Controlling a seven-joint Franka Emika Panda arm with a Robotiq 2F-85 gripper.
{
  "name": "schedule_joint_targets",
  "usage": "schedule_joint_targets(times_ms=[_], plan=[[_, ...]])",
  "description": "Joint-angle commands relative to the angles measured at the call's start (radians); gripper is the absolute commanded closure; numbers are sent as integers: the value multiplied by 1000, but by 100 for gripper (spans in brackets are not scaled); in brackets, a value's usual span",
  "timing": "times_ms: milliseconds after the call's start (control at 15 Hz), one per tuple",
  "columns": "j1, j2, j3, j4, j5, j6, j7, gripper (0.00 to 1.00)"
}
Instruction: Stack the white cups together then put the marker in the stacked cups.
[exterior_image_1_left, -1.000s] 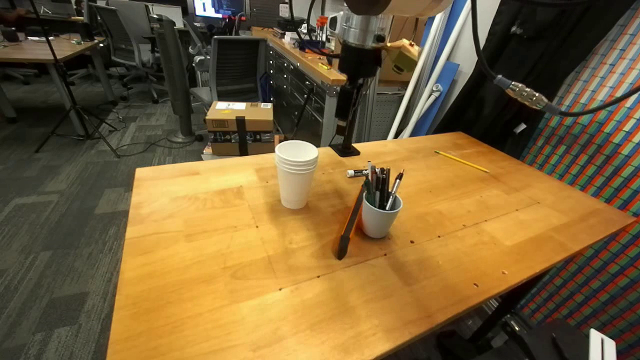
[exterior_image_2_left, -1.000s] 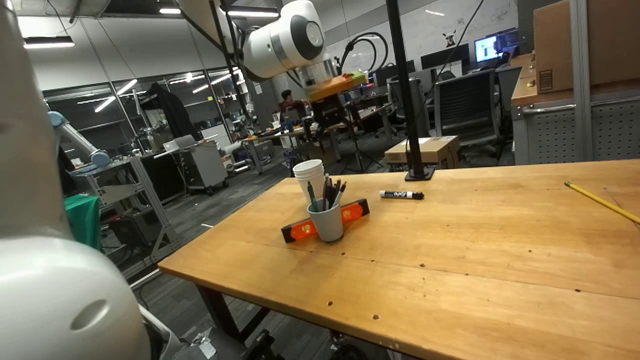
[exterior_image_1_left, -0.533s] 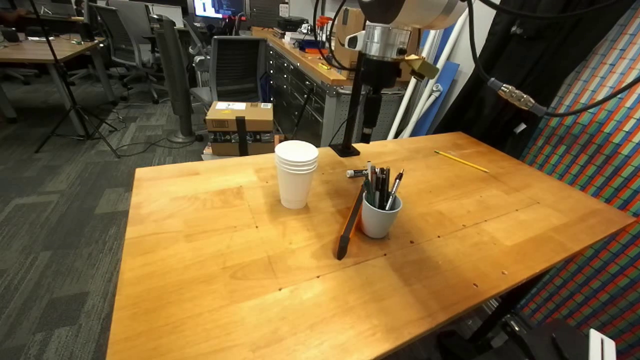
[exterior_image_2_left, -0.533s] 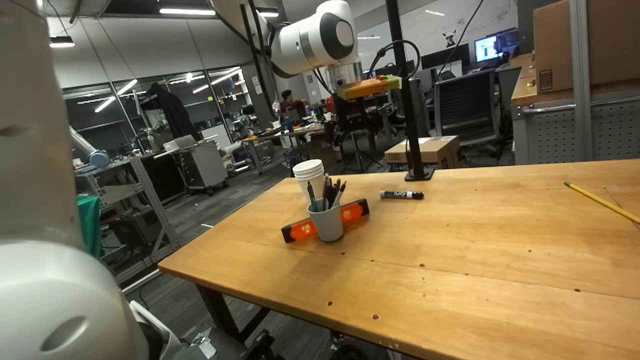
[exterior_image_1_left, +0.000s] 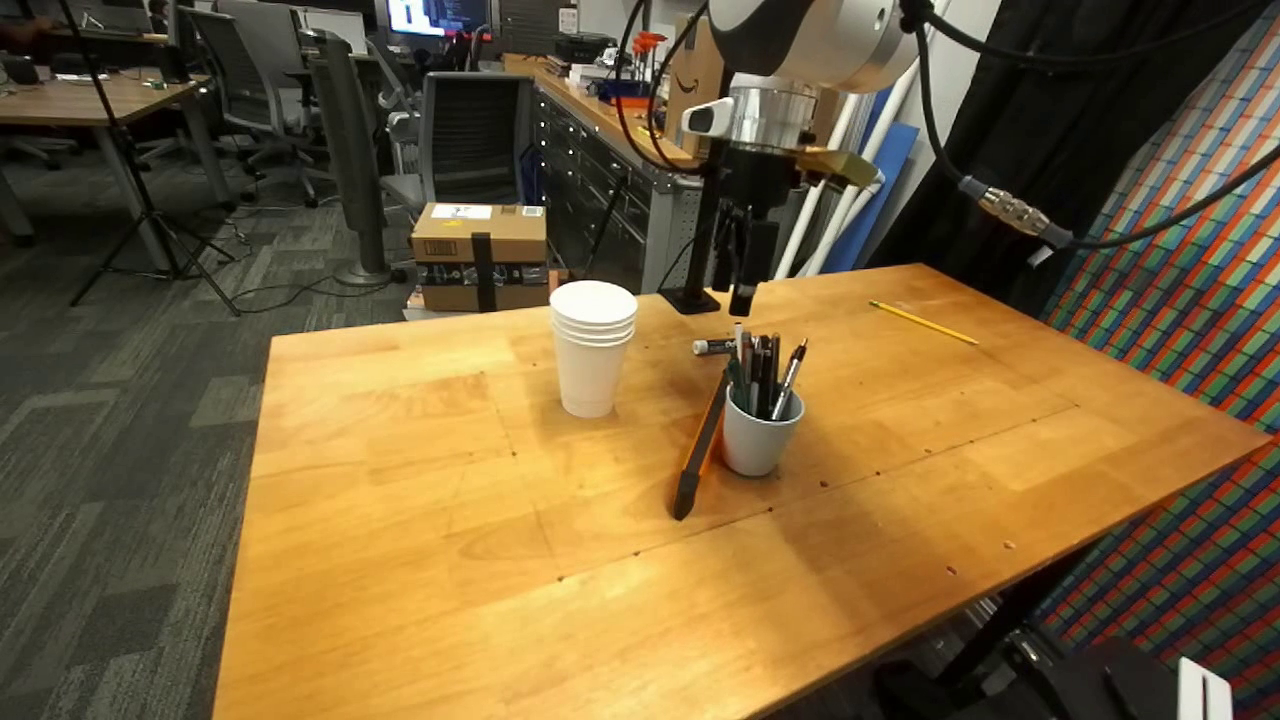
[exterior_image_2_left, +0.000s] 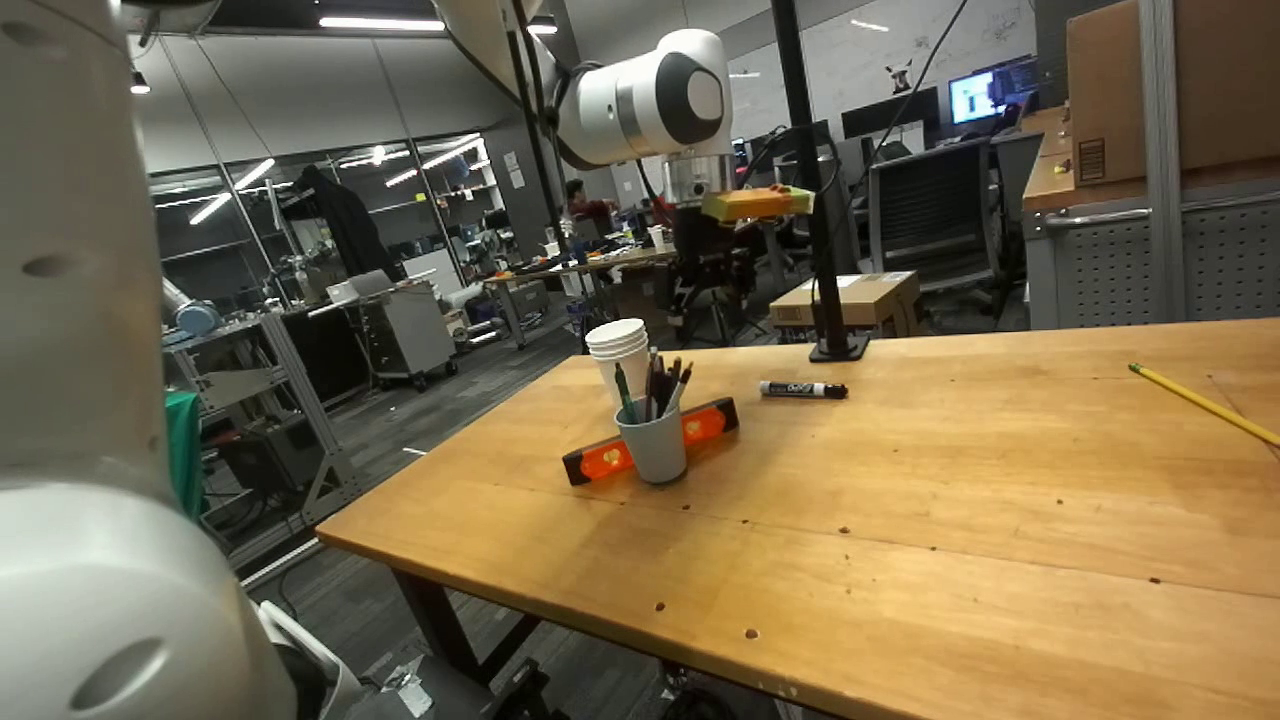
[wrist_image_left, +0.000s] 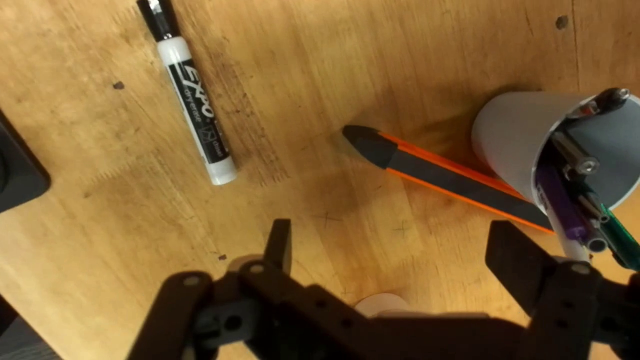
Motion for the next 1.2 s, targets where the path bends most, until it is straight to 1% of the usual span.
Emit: schedule_joint_targets(times_ms=[0,333,733,1133], plan=[[-6,-4,5,-15,30,33,-77,0],[-4,-10,2,-75,33,150,-89,0],[-4,0,-1,-140,17,216,-83,0],[-2,16,-1,-178,18,369,-52,0]])
